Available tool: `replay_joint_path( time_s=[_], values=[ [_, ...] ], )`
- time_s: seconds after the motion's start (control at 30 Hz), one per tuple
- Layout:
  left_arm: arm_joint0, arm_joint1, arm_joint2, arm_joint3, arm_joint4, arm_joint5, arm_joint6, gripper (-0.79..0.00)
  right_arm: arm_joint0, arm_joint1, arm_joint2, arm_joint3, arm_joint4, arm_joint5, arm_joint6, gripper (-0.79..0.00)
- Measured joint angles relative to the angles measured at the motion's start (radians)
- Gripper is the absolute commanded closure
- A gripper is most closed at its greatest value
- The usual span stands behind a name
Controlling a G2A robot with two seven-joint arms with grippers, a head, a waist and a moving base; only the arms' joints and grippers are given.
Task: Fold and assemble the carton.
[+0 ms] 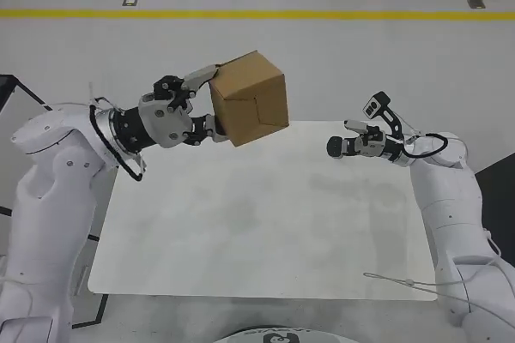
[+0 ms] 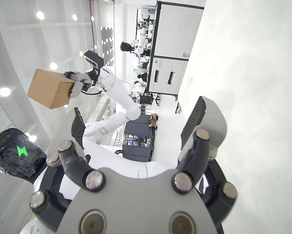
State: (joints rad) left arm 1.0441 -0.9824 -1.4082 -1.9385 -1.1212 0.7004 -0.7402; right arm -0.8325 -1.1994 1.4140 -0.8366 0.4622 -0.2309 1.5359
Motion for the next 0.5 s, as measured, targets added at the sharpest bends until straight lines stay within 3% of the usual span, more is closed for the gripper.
replay_joint_path(
  time_s=[0.1,0.37,0.5],
  values=[
    [0.003,0.006,0.003,0.036,0.101,-0.065,-0.112,0.0,0.0,0.0,0.0,0.0,0.0,0.0,0.0,-0.785],
    [0.006,0.006,0.004,0.037,0.107,-0.072,-0.113,0.0,0.0,0.0,0.0,0.0,0.0,0.0,0.0,-0.785],
    [0.026,0.016,0.029,0.034,0.291,-0.198,-0.142,0.0,0.0,0.0,0.0,0.0,0.0,0.0,0.0,-0.785]
  ],
)
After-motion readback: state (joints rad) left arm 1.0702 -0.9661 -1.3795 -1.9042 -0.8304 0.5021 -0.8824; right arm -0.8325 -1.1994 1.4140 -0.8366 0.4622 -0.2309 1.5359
